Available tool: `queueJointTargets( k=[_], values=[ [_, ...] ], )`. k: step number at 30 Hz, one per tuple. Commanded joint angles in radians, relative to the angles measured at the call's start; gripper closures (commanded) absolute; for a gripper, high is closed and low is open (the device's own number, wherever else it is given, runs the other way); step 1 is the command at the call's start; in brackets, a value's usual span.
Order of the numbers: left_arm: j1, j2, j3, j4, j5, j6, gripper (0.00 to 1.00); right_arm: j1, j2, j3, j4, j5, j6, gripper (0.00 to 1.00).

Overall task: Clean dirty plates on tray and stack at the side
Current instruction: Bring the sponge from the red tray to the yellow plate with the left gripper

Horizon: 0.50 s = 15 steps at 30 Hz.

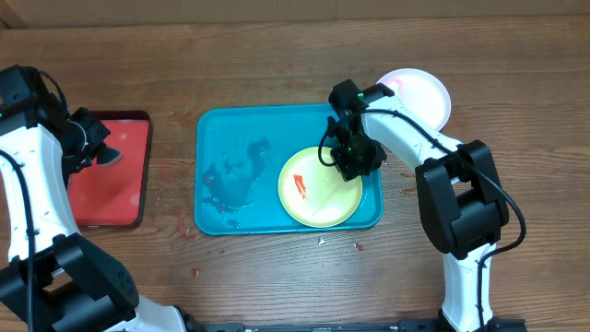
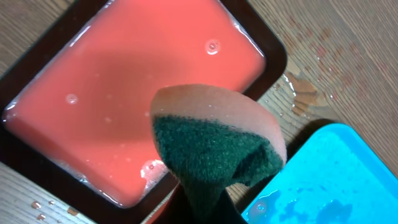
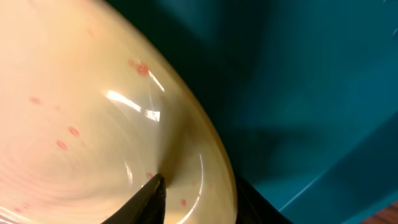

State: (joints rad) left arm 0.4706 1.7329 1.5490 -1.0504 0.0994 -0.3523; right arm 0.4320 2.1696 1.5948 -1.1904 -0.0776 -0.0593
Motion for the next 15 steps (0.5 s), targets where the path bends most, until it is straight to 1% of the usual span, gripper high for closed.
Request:
queueJointTargets(
  k=[1, 2, 3, 6, 7, 9, 11, 15],
  values=[
    [-0.016, 0.006, -0.003, 0.004, 0.026, 0.043, 0.96, -0.002, -0.016, -0.044, 0.011, -0.003, 0.078, 0.67],
    [-0.021, 0.006, -0.003, 0.005, 0.026, 0.043, 0.95, -0.002, -0.016, -0.05, 0.016, -0.002, 0.084, 0.69],
    [-0.025, 0.006, -0.003, 0.006, 0.026, 0.043, 0.96, -0.002, -0.016, -0.051, 0.02, -0.003, 0.087, 0.75],
    [-0.04, 0.006, -0.003, 0.008, 0.036, 0.056, 0.96, -0.002, -0.016, -0.051, 0.039, -0.002, 0.108, 0.83],
    [-0.047, 0.006, -0.003, 0.008, 0.053, 0.077, 0.96, -0.002, -0.016, -0.05, 0.049, -0.003, 0.124, 0.87],
    [-0.064, 0.006, -0.003, 0.008, 0.1, 0.113, 0.96, -0.002, -0.016, -0.05, 0.074, -0.013, 0.166, 0.91],
    [-0.089, 0.006, -0.003, 0.008, 0.157, 0.139, 0.96, -0.001, -0.016, -0.05, 0.109, -0.066, 0.172, 0.96],
    [-0.163, 0.006, -0.003, 0.01, 0.209, 0.149, 0.96, 0.005, -0.016, -0.05, 0.191, -0.173, 0.187, 0.96]
  ],
)
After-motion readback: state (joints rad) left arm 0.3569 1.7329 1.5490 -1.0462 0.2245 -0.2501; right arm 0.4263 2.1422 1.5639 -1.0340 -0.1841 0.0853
